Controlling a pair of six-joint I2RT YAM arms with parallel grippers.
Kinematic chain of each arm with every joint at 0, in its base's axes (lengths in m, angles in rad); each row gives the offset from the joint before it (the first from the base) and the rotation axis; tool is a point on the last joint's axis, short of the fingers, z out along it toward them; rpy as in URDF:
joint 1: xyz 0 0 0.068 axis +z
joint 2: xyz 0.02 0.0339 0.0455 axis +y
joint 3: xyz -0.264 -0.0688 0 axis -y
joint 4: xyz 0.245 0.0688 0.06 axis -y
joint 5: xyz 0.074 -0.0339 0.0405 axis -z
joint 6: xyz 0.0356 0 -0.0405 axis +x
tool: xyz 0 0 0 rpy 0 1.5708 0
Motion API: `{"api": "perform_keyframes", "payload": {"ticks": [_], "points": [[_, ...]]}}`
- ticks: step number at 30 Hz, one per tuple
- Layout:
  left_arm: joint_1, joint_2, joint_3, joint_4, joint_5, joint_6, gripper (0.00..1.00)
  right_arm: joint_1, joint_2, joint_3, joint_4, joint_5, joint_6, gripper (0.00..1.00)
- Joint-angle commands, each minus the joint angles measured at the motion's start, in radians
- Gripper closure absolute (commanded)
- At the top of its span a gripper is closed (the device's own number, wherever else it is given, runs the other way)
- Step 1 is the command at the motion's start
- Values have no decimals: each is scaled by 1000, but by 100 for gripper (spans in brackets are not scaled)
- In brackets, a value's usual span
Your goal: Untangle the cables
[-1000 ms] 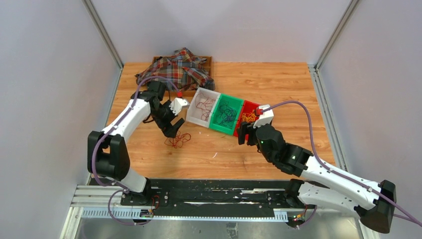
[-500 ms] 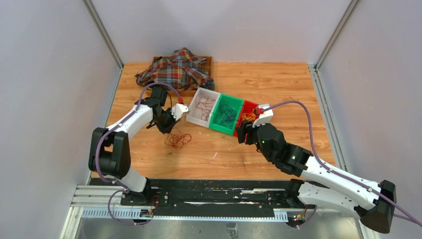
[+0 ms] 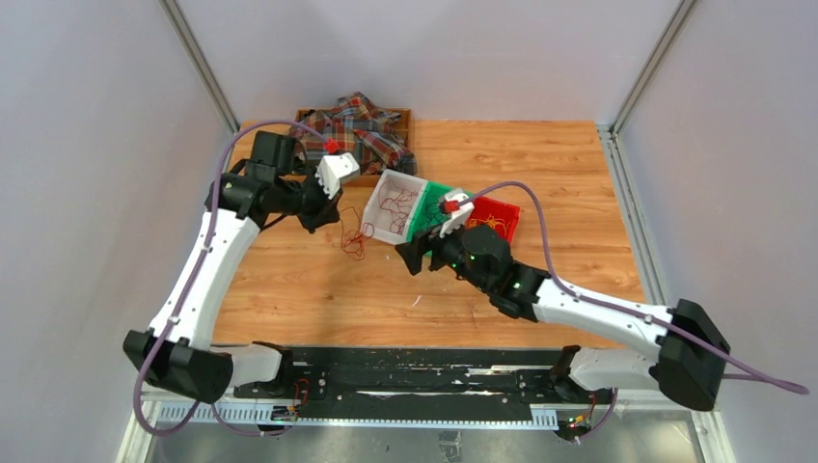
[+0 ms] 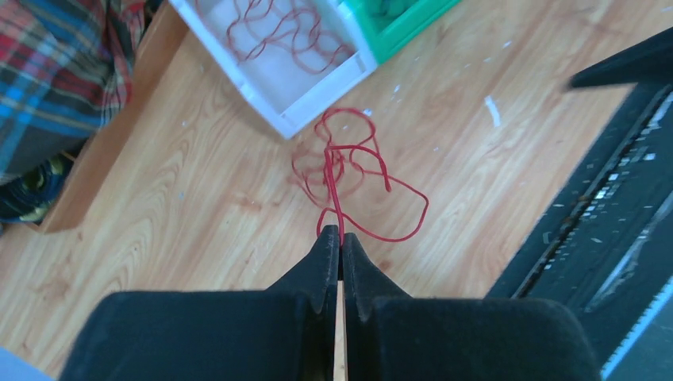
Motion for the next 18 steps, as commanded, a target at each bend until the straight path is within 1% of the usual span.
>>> {"api": "perform_keyframes", "payload": {"ticks": [1,4,7,11,15,18], "points": [[-46,-52,87,-145,74,-72,99,18,109,92,266,-184,-63,16],[-82,-69,159,-177,73,-88,100,19,183,134,333,-237,-77,16],[-126,-75,233,-203,79,-102,99,19,251,191,344,-227,-86,16],[-169,-72,302,-206,89,-138,100,20,327,240,380,-256,-64,17],[-186,-58,366,-206,123,-161,100,26,390,271,399,-282,-35,22],[-188,-45,423,-206,144,-176,100,32,424,279,395,-273,-24,24]]}}
